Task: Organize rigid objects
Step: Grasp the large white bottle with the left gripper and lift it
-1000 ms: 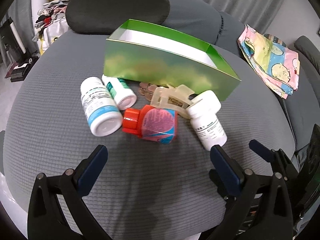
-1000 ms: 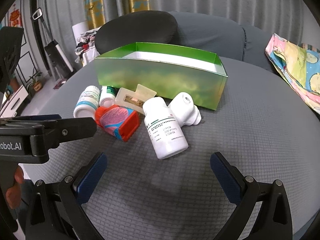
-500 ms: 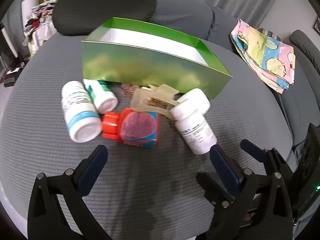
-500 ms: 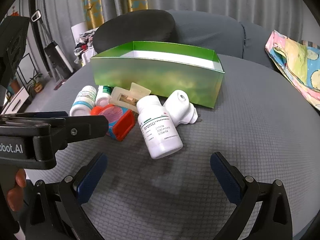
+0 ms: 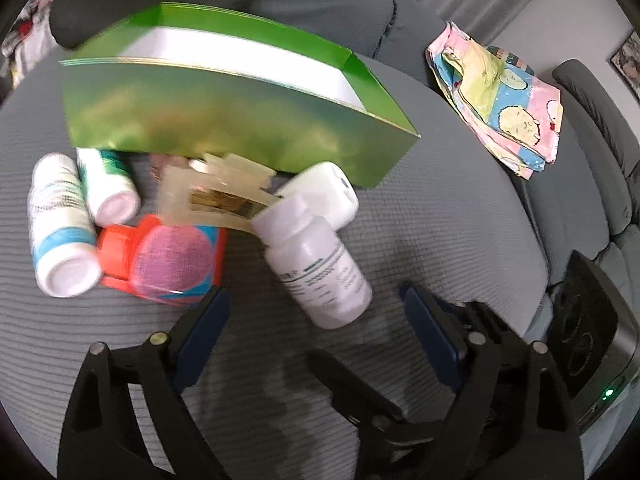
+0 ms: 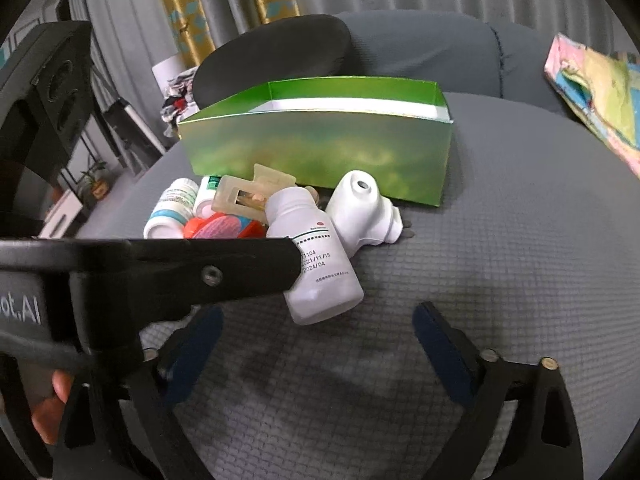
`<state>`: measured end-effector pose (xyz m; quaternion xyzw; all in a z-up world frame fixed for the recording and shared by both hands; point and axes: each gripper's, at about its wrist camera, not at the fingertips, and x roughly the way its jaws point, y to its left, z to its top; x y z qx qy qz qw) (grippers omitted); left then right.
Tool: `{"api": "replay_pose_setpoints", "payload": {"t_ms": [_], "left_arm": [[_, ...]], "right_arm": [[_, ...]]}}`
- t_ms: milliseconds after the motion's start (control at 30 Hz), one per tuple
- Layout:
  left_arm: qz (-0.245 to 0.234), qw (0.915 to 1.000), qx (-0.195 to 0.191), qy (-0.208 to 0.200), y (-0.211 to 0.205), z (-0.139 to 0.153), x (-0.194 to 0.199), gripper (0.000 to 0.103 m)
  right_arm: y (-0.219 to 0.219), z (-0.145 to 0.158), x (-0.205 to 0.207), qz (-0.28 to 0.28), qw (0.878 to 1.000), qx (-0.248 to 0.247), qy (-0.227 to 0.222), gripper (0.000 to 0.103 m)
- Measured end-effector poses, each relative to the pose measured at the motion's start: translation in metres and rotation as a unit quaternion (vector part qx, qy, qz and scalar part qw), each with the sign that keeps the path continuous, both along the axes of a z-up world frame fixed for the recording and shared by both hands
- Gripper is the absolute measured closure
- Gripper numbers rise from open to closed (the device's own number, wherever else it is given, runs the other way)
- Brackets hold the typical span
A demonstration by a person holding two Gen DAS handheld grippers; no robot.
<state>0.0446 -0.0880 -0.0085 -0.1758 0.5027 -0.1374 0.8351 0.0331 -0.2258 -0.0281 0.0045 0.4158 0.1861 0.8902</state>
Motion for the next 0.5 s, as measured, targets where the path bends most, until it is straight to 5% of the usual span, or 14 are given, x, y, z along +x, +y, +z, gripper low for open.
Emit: {"api": "replay_pose_setpoints", "payload": {"t_ms": [67,500], "left_arm": [[-0.001,0.9999,-0.01,0.009,-0.003,-0.004,0.005,0.032],[0.009,0.9985,-0.026,0.048,-0.003,-0.02,0.019,0.032]], "right_arm": [[-0.001,-0.005,0.007,0.003,1.0,0.006,0.006,0.024],[-0.002,-0.019,0.025,0.011,0.999,0.022,0.029,0.038]]}}
